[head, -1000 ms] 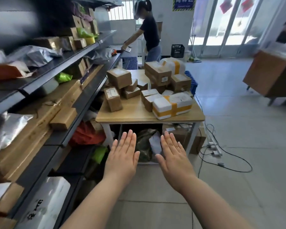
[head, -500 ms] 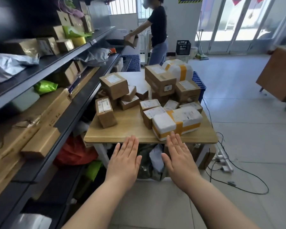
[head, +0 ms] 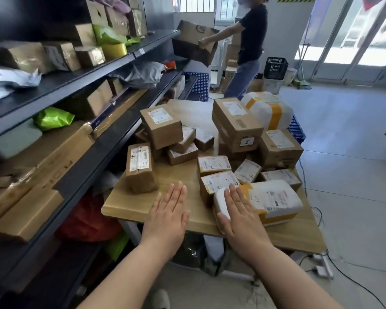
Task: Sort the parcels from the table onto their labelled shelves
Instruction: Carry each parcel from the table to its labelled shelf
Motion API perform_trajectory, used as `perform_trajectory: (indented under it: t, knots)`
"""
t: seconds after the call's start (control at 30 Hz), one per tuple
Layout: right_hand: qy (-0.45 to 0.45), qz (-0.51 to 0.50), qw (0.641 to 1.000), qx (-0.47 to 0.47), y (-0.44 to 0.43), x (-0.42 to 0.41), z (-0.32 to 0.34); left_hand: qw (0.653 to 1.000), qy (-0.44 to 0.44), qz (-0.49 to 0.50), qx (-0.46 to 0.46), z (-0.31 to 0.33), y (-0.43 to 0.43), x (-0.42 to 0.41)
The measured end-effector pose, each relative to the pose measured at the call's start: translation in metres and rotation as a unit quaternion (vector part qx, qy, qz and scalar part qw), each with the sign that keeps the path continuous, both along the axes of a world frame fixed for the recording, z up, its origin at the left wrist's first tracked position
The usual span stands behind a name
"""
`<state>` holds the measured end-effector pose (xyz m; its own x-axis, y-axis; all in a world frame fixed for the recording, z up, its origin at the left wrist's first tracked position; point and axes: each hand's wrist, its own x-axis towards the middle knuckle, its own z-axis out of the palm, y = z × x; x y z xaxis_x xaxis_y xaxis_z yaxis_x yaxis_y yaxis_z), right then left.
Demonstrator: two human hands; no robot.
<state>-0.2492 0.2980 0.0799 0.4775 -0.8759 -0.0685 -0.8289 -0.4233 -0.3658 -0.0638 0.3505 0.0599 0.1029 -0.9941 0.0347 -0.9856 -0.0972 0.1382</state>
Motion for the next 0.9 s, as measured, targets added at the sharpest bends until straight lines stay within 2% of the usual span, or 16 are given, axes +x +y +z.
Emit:
perform_trajectory:
  t: [0.17,0.4,0.7,0.9]
  knots:
    - [0.016,-0.013,0.999,-0.027,-0.057,0.029,0.000,0.999,-0.011,-0.027,0.013,-0.010,-0.062,0.032]
    - [0.017,-0.110,0.993,-0.044,-0.128,0.039,-0.003,0.995,0.006,-0.095,0.029,-0.015,-0.161,0.059]
    - [0.022,-0.222,0.975,-0.001,-0.149,0.026,-0.026,0.978,0.014,-0.191,0.087,-0.032,-0.236,0.036]
    - [0.004,-0.240,0.971,0.016,-0.174,-0.012,-0.032,0.976,0.009,-0.192,0.102,-0.043,-0.251,0.006]
